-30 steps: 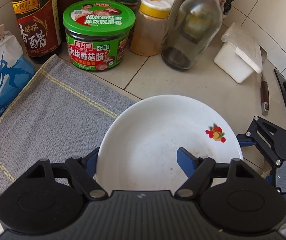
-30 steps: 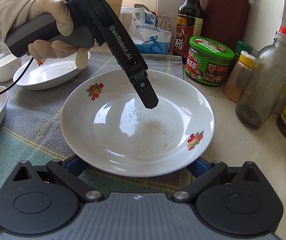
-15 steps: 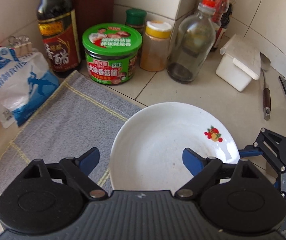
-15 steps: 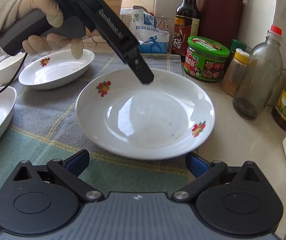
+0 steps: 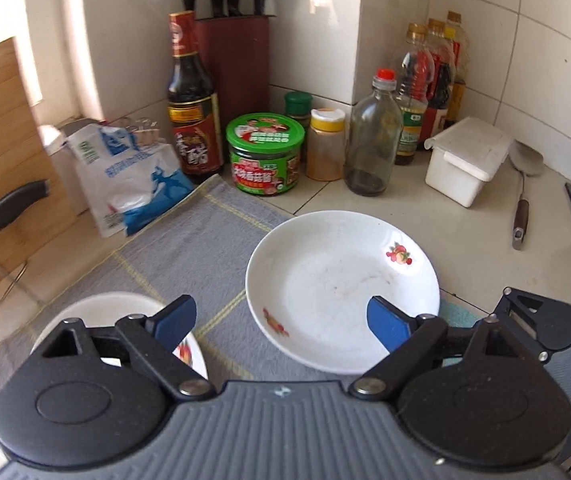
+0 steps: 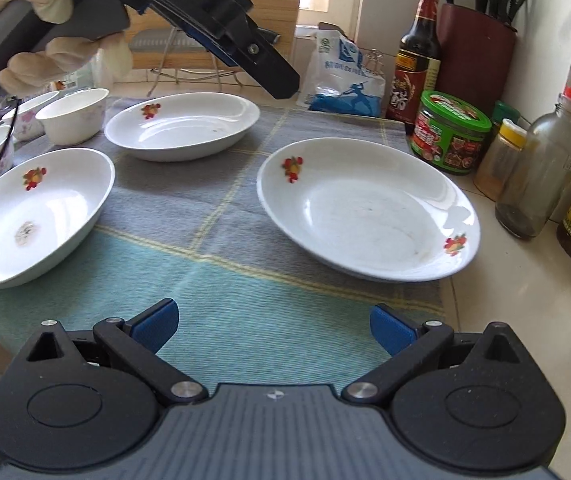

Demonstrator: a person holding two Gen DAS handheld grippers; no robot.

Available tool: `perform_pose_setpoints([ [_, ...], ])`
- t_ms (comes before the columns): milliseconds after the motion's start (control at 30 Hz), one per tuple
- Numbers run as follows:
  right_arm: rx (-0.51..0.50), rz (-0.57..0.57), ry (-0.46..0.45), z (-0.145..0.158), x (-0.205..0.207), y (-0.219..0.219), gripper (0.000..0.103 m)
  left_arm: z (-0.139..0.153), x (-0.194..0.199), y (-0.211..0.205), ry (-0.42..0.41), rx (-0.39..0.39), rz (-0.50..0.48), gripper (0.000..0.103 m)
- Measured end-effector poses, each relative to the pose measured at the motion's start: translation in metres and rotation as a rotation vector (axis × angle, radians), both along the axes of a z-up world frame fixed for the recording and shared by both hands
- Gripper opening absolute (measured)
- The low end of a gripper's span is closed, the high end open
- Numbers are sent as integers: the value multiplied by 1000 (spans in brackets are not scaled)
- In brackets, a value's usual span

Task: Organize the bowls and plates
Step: 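Carry the stained plate with the left gripper toward the flowered plate by the wall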

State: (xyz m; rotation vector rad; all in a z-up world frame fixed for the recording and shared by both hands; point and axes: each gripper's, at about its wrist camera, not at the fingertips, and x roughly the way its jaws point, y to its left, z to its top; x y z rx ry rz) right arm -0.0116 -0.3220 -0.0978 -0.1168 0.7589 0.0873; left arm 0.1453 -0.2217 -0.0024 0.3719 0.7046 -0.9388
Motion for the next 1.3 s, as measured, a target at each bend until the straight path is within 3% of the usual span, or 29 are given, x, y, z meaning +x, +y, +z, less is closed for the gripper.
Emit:
perform_pose_setpoints([
  [300, -13, 69, 14, 3, -14, 40, 103, -6, -43, 62, 69, -38, 212, 92],
  [833, -1, 239, 49, -5, -12, 114, 103, -11, -61, 167, 81, -16, 402, 92],
  [1300, 40, 419, 51, -9, 5, 139, 103, -19, -61, 196, 105, 12, 434, 92],
])
